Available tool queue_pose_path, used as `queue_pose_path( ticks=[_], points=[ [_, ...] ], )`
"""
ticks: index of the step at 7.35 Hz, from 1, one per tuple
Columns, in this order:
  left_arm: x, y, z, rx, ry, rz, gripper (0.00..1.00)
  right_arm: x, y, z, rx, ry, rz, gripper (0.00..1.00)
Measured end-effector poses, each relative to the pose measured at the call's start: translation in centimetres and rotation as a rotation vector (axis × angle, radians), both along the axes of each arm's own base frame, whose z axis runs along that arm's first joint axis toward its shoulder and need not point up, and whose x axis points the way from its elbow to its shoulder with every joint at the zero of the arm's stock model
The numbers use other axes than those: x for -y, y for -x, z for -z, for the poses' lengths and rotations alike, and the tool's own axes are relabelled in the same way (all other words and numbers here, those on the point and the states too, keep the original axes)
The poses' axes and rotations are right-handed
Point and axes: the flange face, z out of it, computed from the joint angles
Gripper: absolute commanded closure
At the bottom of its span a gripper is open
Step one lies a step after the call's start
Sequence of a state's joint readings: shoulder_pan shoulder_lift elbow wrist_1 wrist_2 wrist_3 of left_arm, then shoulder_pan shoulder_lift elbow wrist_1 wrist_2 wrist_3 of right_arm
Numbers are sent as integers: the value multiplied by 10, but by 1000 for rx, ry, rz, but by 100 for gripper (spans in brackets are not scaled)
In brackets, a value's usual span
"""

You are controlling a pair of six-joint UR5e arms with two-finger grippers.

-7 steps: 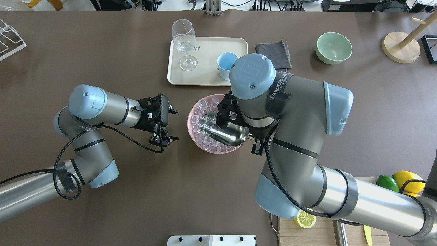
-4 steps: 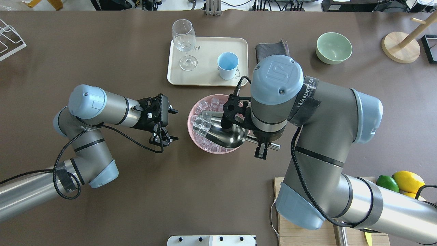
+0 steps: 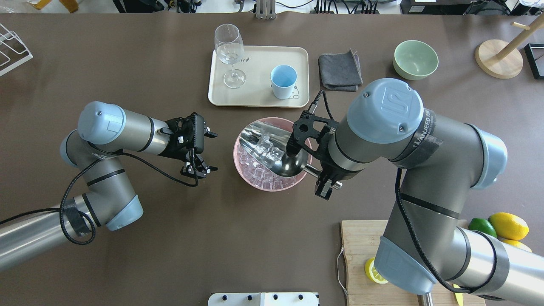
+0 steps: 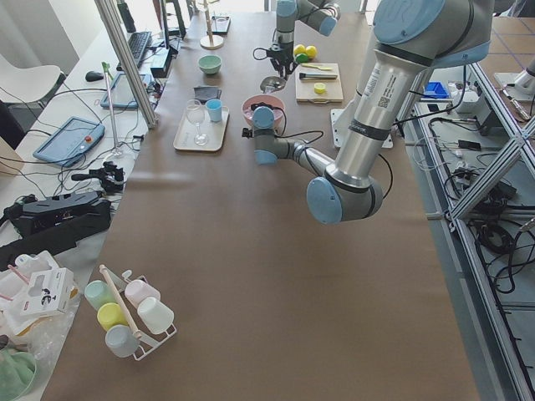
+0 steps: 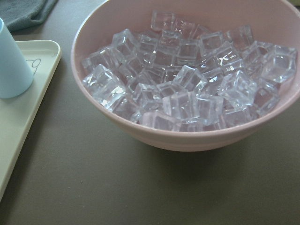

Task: Put ice in cup with scoop
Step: 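Lift the ice-filled scoop toward the tray while the left arm draws back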

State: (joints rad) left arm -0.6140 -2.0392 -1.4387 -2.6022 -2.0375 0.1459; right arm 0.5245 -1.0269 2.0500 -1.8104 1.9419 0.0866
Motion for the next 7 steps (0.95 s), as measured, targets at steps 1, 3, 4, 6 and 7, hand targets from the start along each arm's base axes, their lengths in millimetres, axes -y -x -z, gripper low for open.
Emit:
queue_pose_path(
  ticks=[1, 3, 4, 6, 7],
  points=[
    [4, 10, -4, 2, 1, 11, 2, 0, -4, -3, 52, -15, -34, 100],
    [11, 42, -20, 10, 17, 15, 2, 4, -10, -8, 114, -22, -81, 100],
    [19, 66, -34, 21, 38, 11, 2, 5, -11, -14, 130, -17, -96, 100],
    [34, 145, -75, 49, 93, 57, 2, 6, -12, -18, 139, -10, -106, 100],
    [36, 195, -102, 71, 128, 113, 2, 10, -17, -19, 143, 19, -129, 100]
  ],
)
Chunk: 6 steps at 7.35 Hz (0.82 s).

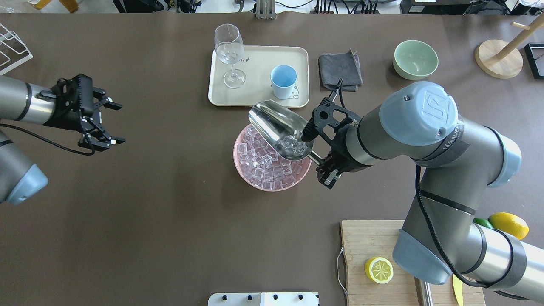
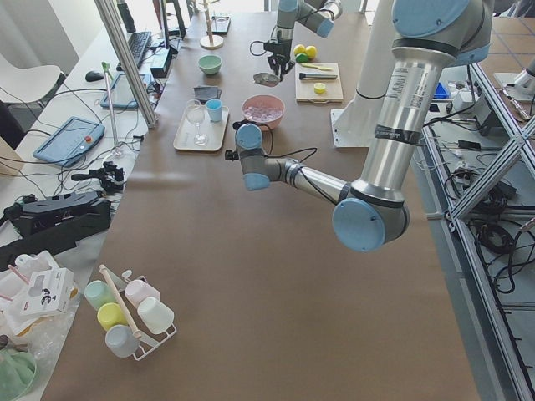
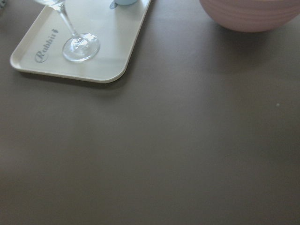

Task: Put ice in cup with scoop
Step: 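Lift the ice-filled scoop toward the tray while the left arm draws back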

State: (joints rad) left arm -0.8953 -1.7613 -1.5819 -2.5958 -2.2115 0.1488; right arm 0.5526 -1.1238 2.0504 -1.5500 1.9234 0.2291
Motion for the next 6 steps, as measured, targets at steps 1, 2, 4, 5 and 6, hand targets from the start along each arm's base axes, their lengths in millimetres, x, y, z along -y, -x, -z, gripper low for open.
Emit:
queue_pose_path(
  ticks=[1, 2, 4, 5, 6],
  points=[
    [-3, 44, -26, 25, 36, 55, 2, 5, -8, 0, 15, 78, -32, 100],
    [-6, 85, -50, 50, 78, 111, 2, 12, -18, -1, 34, 193, -73, 100],
    [-6, 156, -92, 105, 232, 190, 2, 28, -33, -9, 43, 407, -178, 100],
    [-1, 185, -106, 132, 317, 233, 2, 30, -38, -16, 20, 467, -199, 100],
    [0, 214, -124, 163, 414, 281, 2, 32, -40, -22, -9, 516, -219, 100]
  ],
)
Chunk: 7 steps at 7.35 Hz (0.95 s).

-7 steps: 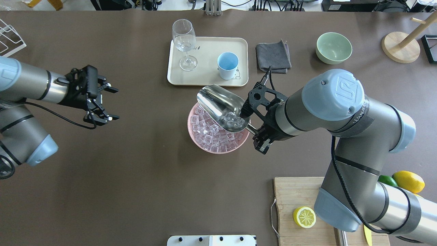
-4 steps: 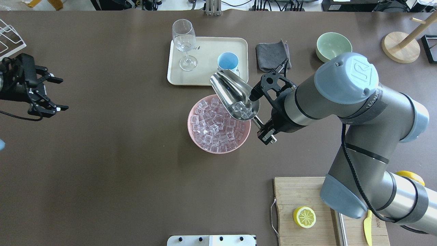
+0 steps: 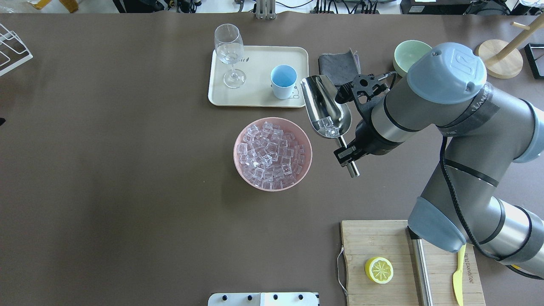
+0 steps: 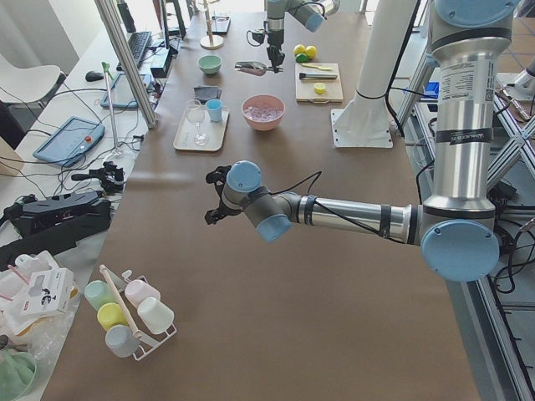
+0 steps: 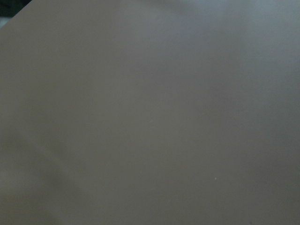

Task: Put ice in cup with scoop
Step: 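Lift the ice-filled scoop toward the tray while the left arm draws back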

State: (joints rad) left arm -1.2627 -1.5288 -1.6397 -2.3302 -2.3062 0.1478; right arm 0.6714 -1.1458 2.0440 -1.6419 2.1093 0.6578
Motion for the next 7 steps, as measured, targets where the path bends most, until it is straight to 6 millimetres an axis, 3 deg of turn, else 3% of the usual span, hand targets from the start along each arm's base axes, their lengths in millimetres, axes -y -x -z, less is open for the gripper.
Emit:
queue_pose_path(
  ticks=[1, 3, 5, 7],
  points=[
    [-2, 26, -18, 24, 111, 44, 2, -1, -2, -2, -16, 77, -43, 100],
    [-13, 56, -43, 37, 290, 84, 2, 0, -10, -7, -27, 262, -153, 100],
    [-18, 72, -60, 59, 430, 117, 2, 6, -11, -15, -45, 417, -225, 100],
    [-22, 81, -74, 76, 535, 137, 2, 13, -4, -17, -78, 460, -230, 100]
  ],
)
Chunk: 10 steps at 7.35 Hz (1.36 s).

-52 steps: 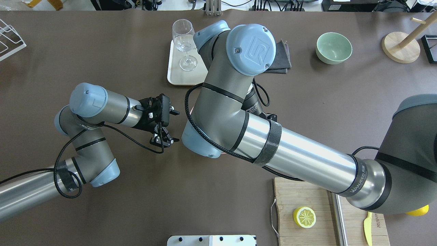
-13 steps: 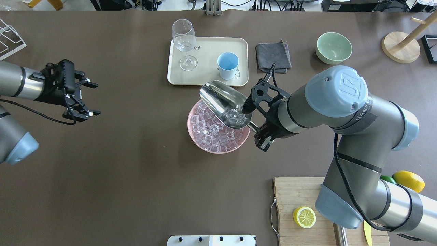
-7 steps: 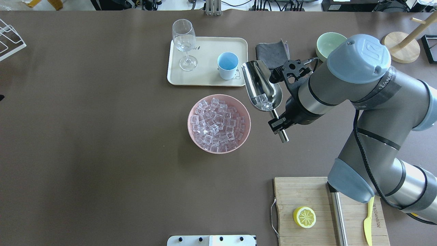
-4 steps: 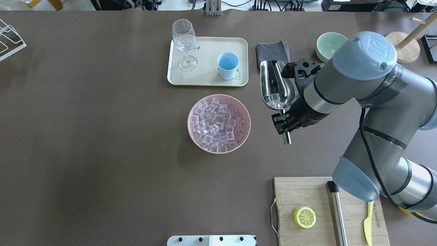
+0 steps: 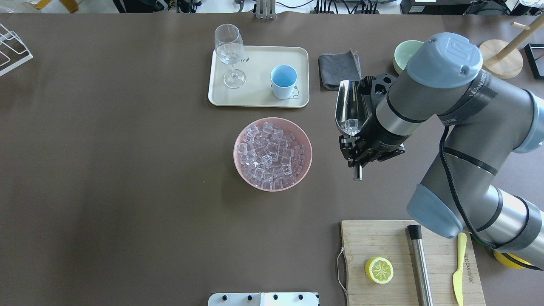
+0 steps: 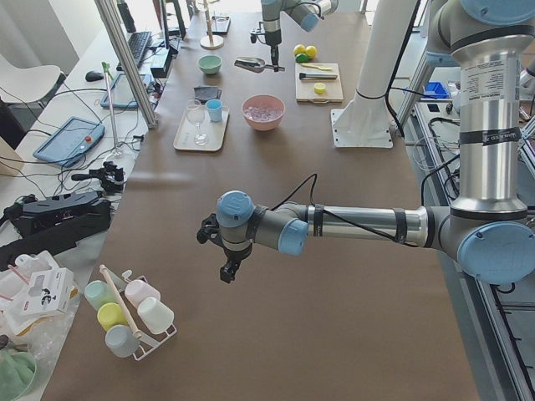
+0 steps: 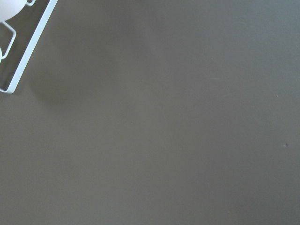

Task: Put ice in cup with scoop
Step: 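Lift the ice-filled scoop toward the tray while the left arm draws back, then tip the scoop over the light-blue cup to pour the ice in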

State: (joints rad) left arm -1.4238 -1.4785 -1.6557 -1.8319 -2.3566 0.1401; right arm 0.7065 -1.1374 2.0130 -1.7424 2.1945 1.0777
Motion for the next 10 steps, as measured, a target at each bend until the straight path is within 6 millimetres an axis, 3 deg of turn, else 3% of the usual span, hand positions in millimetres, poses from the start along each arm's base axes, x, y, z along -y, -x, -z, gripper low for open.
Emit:
queue_pose_path(
  ticks=[3, 7, 10],
  points=[
    [-8, 23, -24, -61, 98, 43, 2, 13, 15, 39, -70, -6, 63, 100],
    [-10, 25, -34, -67, 122, 49, 2, 38, 45, 80, 3, 18, 186, 100],
    [-9, 26, -35, -71, 124, 52, 2, 104, 65, 101, 66, 167, 221, 100]
  ],
)
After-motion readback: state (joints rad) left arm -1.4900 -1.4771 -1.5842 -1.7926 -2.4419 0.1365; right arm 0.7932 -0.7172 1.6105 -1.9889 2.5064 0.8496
